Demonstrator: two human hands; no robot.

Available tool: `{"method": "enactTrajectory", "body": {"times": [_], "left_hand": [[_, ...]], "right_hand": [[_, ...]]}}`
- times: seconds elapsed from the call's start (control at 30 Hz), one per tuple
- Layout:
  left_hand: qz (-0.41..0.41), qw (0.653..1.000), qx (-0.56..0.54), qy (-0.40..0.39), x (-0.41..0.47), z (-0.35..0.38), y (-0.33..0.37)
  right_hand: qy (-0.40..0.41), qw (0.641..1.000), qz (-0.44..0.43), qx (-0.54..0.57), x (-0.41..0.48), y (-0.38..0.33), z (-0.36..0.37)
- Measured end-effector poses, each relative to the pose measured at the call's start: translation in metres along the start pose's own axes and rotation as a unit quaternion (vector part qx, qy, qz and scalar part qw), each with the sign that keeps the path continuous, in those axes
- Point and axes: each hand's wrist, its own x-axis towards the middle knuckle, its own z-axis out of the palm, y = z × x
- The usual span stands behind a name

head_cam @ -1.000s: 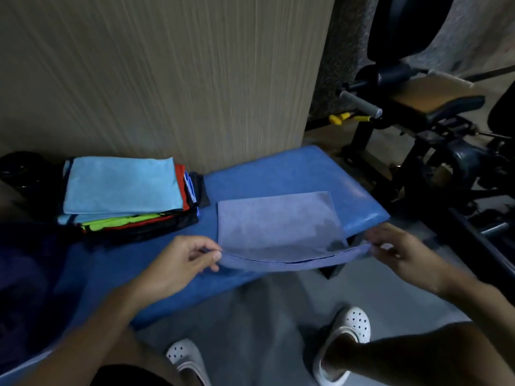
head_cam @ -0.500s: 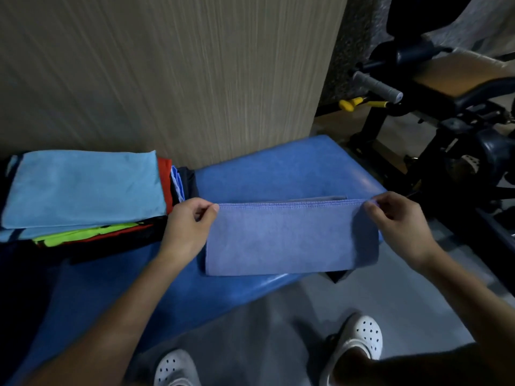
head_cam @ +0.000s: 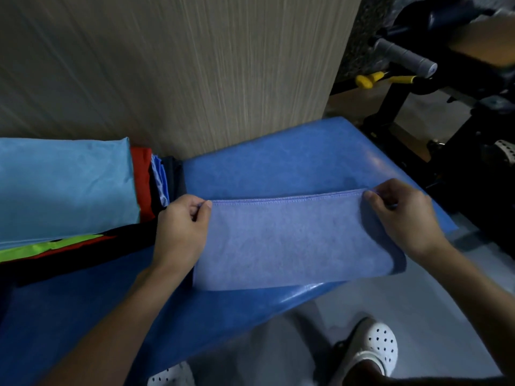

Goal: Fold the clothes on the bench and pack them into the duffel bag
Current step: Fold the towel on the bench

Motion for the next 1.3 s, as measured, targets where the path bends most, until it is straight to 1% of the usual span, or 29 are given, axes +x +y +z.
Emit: {"method": "enactTrajectory", "body": {"times": [0.17, 0.27, 0.3, 0.33, 0.37, 0.4, 0.43, 0.47, 0.5, 0.53, 0.6, 0.67, 0.73, 0.87, 0.97, 1.07, 1.13, 1.2, 1.3], "left_hand": [[-0.009, 1.000, 0.003, -0.007, 0.000, 0.004, 0.001], [-0.015, 1.000, 0.000, -0.007, 0.001, 0.004, 0.001], [-0.013, 1.000, 0.000, -0.010, -0.001, 0.005, 0.003], [0.011, 1.000, 0.025, -0.005, -0.003, 0.005, 0.004], [0.055, 0.995, 0.079, 0.000, -0.007, 0.004, 0.008], [0.110, 0.984, 0.139, 0.003, -0.012, 0.005, 0.014], [0.167, 0.971, 0.172, -0.001, -0.018, 0.006, 0.021], [0.210, 0.962, 0.174, -0.026, -0.025, 0.008, 0.029], [0.241, 0.954, 0.164, -0.068, -0.032, 0.011, 0.036], [0.263, 0.943, 0.165, -0.118, -0.038, 0.016, 0.040], [0.282, 0.914, 0.213, -0.197, -0.050, 0.027, 0.036], [0.273, 0.894, 0.266, -0.236, -0.054, 0.030, 0.026], [0.258, 0.881, 0.300, -0.259, -0.052, 0.029, 0.019], [0.247, 0.871, 0.331, -0.265, -0.049, 0.023, 0.015], [0.233, 0.873, 0.330, -0.273, -0.049, 0.021, 0.015], [0.221, 0.876, 0.323, -0.283, -0.046, 0.019, 0.017], [0.201, 0.886, 0.303, -0.287, -0.043, 0.018, 0.021], [0.188, 0.891, 0.298, -0.287, -0.038, 0.014, 0.024], [0.212, 0.883, 0.328, -0.259, -0.033, 0.008, 0.025]], "right_hand": [[0.008, 1.000, 0.004, -0.028, -0.004, 0.001, 0.004], [-0.008, 0.999, 0.014, -0.039, -0.003, -0.003, 0.003], [-0.013, 0.998, 0.016, -0.058, -0.004, -0.004, 0.001], [-0.012, 0.995, 0.006, -0.099, -0.005, -0.004, 0.001], [-0.005, 0.988, -0.011, -0.152, -0.007, -0.005, 0.000], [0.007, 0.980, -0.035, -0.195, -0.011, -0.008, 0.000], [0.020, 0.973, -0.068, -0.219, -0.016, -0.015, 0.001], [0.023, 0.968, -0.112, -0.224, -0.021, -0.023, 0.002], [0.012, 0.962, -0.156, -0.223, -0.027, -0.032, 0.005], [-0.011, 0.956, -0.191, -0.221, -0.034, -0.040, 0.011], [-0.072, 0.943, -0.223, -0.234, -0.051, -0.047, 0.027], [-0.125, 0.932, -0.221, -0.260, -0.061, -0.044, 0.038], [-0.152, 0.924, -0.215, -0.276, -0.063, -0.036, 0.040], [-0.159, 0.920, -0.208, -0.291, -0.060, -0.024, 0.030], [-0.168, 0.923, -0.167, -0.303, -0.058, -0.011, 0.020], [-0.156, 0.925, -0.142, -0.317, -0.055, -0.008, 0.014], [-0.155, 0.918, -0.149, -0.333, -0.055, -0.010, 0.014], [-0.138, 0.912, -0.171, -0.347, -0.053, -0.018, 0.012], [-0.094, 0.909, -0.176, -0.365, -0.049, -0.040, 0.011]]}}
